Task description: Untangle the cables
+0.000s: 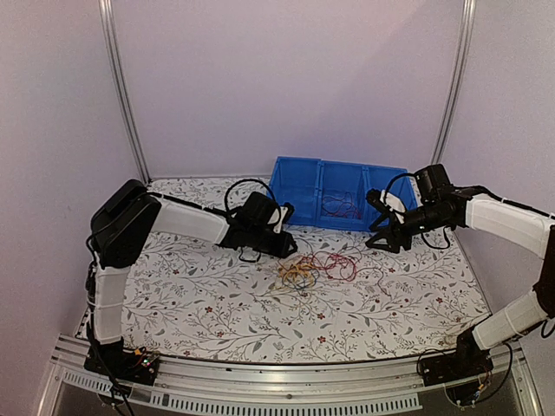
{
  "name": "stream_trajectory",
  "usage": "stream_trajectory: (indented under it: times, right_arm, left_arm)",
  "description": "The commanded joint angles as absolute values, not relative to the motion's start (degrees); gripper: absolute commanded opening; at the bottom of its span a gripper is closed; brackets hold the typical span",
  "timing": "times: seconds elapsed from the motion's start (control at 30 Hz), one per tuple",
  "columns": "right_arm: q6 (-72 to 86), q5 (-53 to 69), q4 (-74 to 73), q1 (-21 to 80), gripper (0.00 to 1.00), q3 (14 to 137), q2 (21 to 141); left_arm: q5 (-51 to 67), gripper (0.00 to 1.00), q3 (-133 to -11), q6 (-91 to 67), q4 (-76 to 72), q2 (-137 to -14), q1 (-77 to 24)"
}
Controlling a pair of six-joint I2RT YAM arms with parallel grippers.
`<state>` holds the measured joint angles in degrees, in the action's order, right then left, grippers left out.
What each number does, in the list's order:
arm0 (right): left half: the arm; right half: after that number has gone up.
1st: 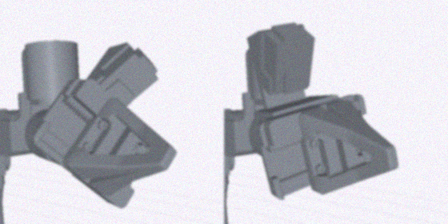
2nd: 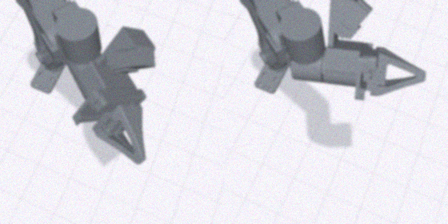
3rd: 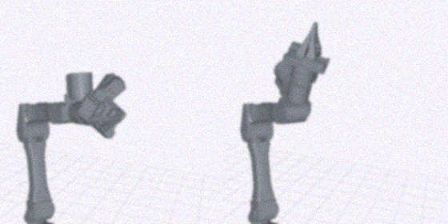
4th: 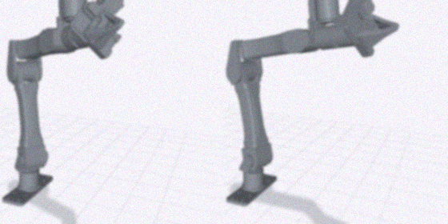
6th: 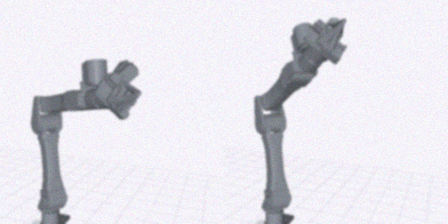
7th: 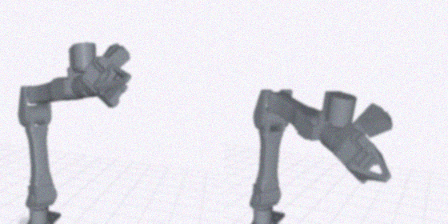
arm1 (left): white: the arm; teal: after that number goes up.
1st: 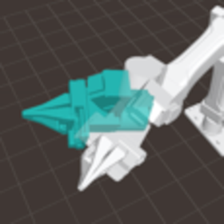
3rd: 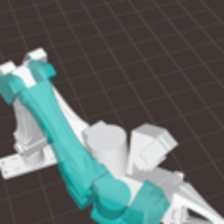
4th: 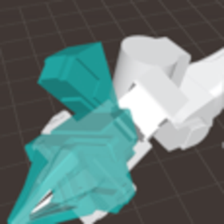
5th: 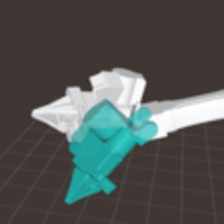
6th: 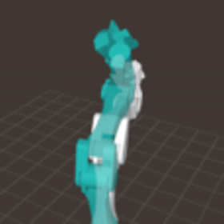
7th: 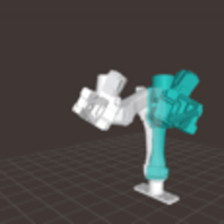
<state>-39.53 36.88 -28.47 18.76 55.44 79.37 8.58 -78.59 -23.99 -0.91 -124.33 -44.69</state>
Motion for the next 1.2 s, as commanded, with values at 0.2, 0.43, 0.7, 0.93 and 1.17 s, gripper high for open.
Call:
stream_trajectory:
  times: [0.2,0.43,0.7,0.93,1.17]
  right_arm:
    - [-39.0,38.1,-28.7,19.2,0.58,56.9,80.8]
    - [-39.0,37.3,-29.5,19.2,0.58,56.9,80.8]
    - [-39.3,36.2,-30.1,19.2,0.58,56.9,80.4]
    - [-41.0,35.4,-32.7,19.2,0.58,61.8,82.3]
    - [-40.5,40.7,-34.4,19.2,0.60,70.5,85.5]
  left_arm:
    - [6.2,0.46,-81.3,-16.9,6.5,-121.0,-41.1]
    - [11.9,0.42,-83.0,-16.2,3.7,-126.2,-41.0]
    - [16.5,0.29,-82.7,-16.4,1.0,-128.4,-41.0]
    - [16.3,0.00,-77.7,-14.8,-7.7,-124.2,-41.5]
    - [15.8,0.00,-66.1,-7.7,-25.1,-109.8,-46.5]
